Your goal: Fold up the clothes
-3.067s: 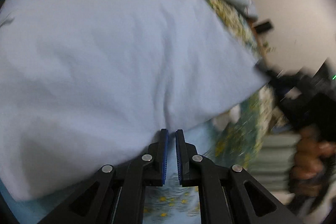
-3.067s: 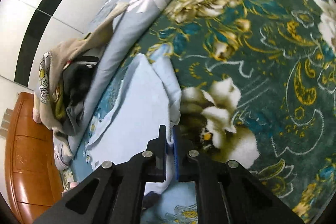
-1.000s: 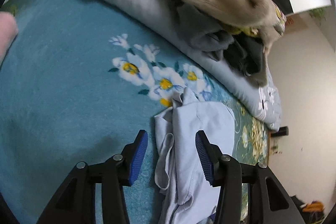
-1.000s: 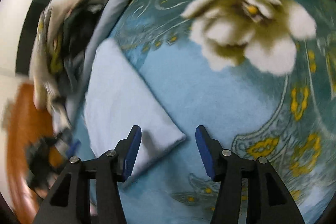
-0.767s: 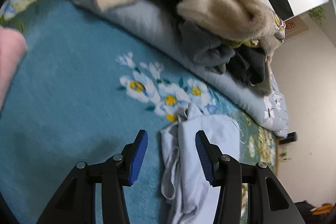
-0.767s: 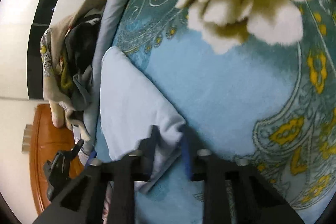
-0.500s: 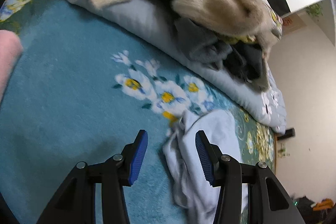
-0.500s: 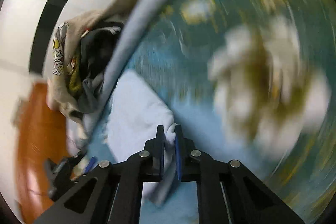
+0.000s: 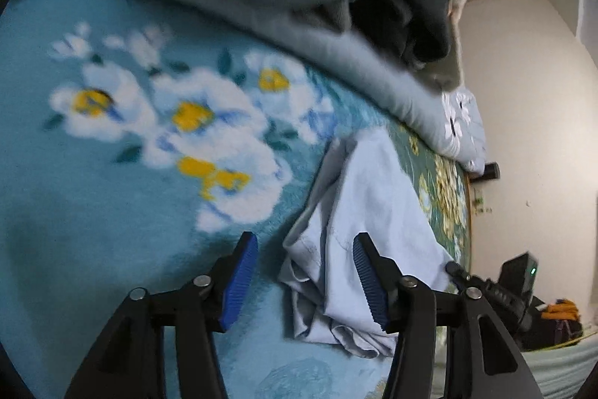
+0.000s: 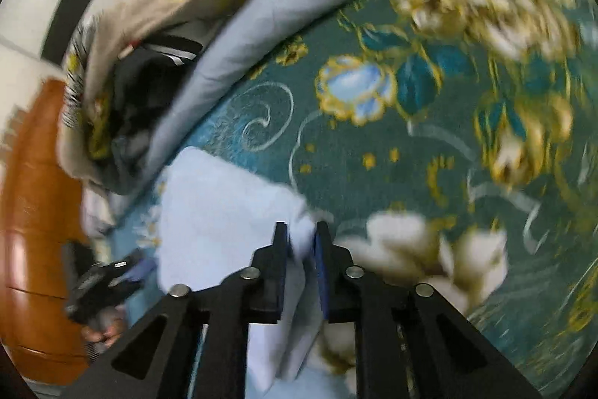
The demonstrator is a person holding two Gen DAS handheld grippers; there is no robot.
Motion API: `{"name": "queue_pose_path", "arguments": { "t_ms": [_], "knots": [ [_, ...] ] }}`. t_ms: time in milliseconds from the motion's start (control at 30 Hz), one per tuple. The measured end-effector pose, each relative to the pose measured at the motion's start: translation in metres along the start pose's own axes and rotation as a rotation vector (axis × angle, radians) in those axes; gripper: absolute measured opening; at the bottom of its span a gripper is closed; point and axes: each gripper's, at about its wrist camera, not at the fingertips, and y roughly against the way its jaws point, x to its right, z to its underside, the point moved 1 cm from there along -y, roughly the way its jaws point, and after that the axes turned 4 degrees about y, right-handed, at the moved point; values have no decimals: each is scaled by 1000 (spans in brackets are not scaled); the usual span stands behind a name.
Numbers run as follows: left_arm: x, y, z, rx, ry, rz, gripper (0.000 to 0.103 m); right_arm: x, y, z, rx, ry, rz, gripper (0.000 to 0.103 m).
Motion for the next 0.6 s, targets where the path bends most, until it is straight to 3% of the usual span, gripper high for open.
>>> {"name": "queue_pose_path", "arguments": {
  "t_ms": [67, 200, 367, 467, 600],
  "knots": [
    [0, -12, 2, -38, -4, -15, 58, 14, 2, 19, 11, -57, -63, 19],
    [12, -20, 3, -46, -64, -28, 60, 33, -3, 60, 16, -137, -118, 38],
    [22, -42, 0, -97, -85, 36, 60, 24, -19, 79, 37, -180, -226, 39],
    [21, -44, -3, -103, -63, 85, 61, 17, -27, 79, 70, -204, -218, 39],
    [22, -49, -5, -104, -51, 130, 61, 21, -31, 84, 138, -328, -254, 38]
  ]
}}
